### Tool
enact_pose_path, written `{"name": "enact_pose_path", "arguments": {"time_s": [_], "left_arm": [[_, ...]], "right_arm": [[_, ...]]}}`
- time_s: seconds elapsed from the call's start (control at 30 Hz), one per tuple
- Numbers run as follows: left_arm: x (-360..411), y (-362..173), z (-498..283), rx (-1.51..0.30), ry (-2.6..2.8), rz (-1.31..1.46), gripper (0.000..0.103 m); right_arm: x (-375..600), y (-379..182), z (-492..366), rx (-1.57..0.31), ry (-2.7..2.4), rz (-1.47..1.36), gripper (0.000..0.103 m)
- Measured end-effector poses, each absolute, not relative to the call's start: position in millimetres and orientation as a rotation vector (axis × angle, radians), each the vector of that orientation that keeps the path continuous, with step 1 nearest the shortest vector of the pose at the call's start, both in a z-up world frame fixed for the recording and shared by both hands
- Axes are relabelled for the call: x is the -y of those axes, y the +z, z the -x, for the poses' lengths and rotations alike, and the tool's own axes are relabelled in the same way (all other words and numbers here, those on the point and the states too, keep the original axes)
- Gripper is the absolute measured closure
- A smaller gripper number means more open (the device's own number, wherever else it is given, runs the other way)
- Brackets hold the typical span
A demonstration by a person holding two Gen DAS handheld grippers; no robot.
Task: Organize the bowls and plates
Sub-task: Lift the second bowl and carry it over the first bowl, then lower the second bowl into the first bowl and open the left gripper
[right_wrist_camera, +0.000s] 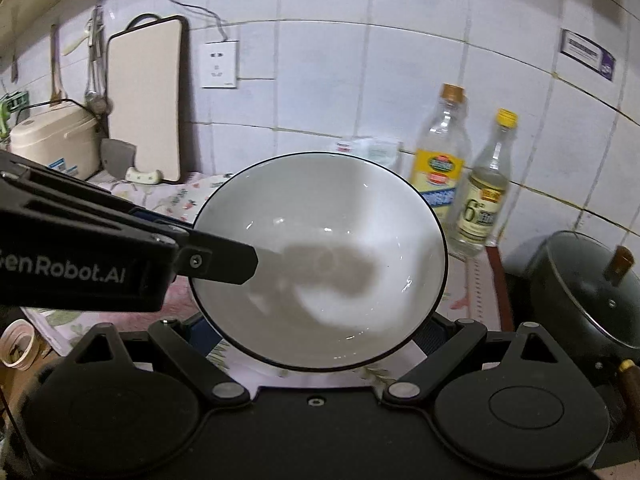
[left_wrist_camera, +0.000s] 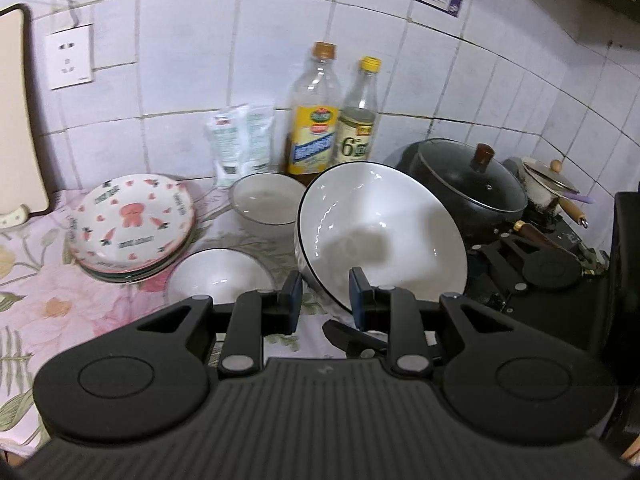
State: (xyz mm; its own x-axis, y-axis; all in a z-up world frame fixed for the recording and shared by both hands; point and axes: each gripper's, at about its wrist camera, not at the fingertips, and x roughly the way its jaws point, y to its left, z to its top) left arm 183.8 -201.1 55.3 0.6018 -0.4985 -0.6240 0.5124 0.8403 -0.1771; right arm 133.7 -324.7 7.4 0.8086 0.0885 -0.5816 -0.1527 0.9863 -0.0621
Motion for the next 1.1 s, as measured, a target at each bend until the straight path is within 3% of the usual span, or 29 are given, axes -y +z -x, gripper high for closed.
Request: {"name": "enact_pose_path", "arguments": {"time_s": [0.47, 1.1], "left_arm": [[143, 24, -231, -0.778, -0.485, 0.034, 0.08], [137, -42, -295, -0.881, -0.476, 0.117, 0.08]], "right_arm": [[269, -20, -192, -0.704, 0.218, 0.079, 0.006], [254, -68, -254, -0.843, 0.181, 0.13, 0.006]]}}
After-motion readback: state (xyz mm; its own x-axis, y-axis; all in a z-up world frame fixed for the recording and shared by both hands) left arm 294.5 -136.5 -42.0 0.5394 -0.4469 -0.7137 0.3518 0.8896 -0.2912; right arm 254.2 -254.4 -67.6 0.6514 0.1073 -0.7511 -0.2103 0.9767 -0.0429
